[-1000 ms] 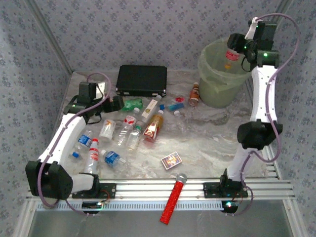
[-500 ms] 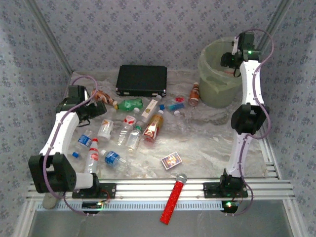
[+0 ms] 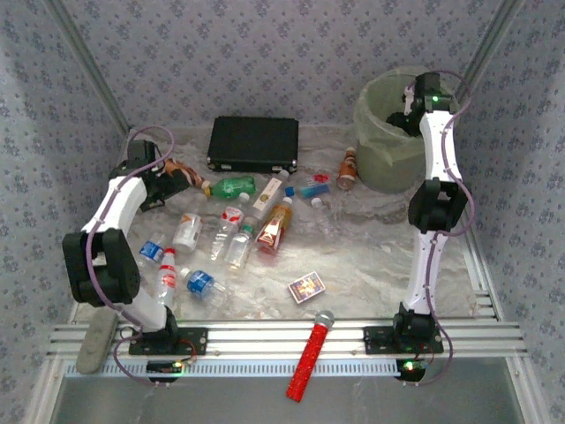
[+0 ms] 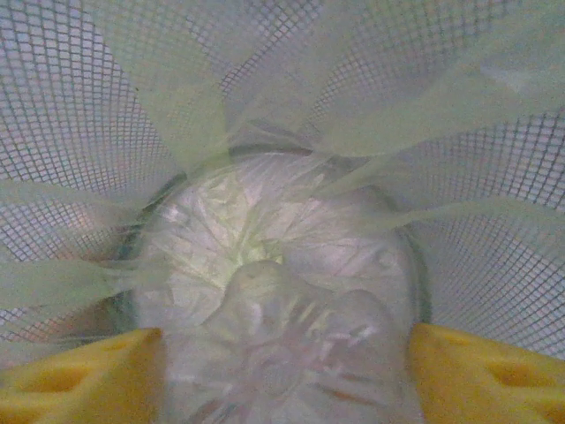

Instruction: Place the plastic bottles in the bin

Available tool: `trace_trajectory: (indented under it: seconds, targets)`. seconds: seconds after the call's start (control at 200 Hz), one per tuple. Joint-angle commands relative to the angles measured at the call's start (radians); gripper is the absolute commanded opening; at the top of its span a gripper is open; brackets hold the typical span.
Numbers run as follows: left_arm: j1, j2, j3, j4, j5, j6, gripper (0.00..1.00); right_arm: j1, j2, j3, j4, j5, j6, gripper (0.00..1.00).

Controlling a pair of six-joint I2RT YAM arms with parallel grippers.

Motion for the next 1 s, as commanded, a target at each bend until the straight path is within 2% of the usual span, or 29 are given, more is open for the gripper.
trace_trajectory:
  seconds: [0.0, 0.215, 0.345, 0.44, 0.605, 0.805, 0.999]
  targets:
    - [0.015, 0.034, 0.034, 0.034, 0.024, -0.039, 0.99, 0.002, -0.022, 0.023, -0.015, -0.013, -0.023, 0.82]
    - [0.018, 0.078, 0.048, 0.080, 0.043, -0.079, 1.00, 0.003, -0.085, 0.038, -0.018, -0.034, -0.038, 0.90]
    - [0.017, 0.093, 0.067, 0.074, 0.062, -0.102, 1.00, 0.003, -0.174, 0.047, -0.019, -0.061, -0.039, 0.93]
    - [0.009, 0.078, 0.066, 0.040, 0.034, -0.058, 1.00, 0.002, -0.256, 0.047, -0.019, -0.074, -0.038, 0.96]
    - [-0.032, 0.033, 0.054, -0.059, -0.002, 0.094, 1.00, 0.007, -0.387, 0.008, -0.025, -0.090, -0.022, 1.00]
    - [-0.129, -0.062, -0.040, -0.188, -0.002, 0.166, 0.99, 0.046, -0.598, -0.249, 0.025, -0.140, 0.014, 1.00]
    - [-0.143, -0.149, -0.215, -0.156, 0.094, 0.149, 0.97, 0.083, -0.790, -0.510, 0.086, -0.268, 0.065, 1.00]
